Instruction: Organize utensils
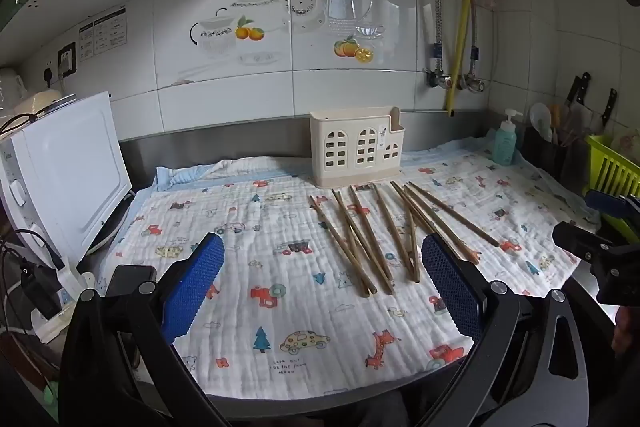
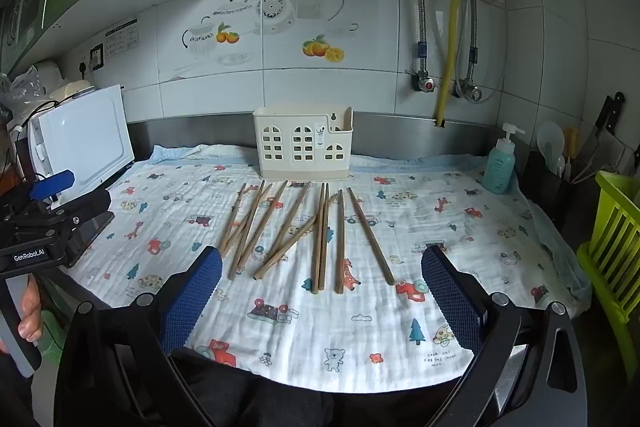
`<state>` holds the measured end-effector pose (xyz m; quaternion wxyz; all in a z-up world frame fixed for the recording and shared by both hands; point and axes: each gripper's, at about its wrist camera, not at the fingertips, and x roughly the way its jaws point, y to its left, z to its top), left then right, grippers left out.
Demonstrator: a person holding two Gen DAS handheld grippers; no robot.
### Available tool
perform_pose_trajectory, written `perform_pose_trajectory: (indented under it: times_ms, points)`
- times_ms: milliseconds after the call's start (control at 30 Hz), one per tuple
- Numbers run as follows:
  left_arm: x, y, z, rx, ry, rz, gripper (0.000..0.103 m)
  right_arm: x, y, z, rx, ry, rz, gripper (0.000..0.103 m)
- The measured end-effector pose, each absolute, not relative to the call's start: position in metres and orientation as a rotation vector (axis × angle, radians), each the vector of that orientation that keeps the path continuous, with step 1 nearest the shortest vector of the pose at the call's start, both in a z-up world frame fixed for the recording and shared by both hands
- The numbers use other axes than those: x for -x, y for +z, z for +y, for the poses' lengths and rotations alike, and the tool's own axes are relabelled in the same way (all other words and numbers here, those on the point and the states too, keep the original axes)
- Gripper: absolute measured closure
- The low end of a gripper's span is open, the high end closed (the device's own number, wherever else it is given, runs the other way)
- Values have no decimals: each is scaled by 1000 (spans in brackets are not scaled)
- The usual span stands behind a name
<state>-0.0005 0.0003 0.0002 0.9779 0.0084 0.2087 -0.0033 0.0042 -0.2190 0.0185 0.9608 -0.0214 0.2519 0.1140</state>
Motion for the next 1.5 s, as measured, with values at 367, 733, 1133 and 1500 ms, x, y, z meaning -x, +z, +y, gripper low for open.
perform_pose_trajectory:
  times_ms: [367,733,1133,1500]
  points:
    - [1,1,0,-21,-14,428,5,-3,20,-218,49,228,505,6]
    - [1,2,-2,-32,-12,426,5,-3,20,-219,46,231,504,6]
    - [1,1,-3,-23,-20,431,5,-3,20,-218,46,230,503,6]
    - [1,-1,1,-6,-28,444,5,-3,21,-218,48,230,502,6]
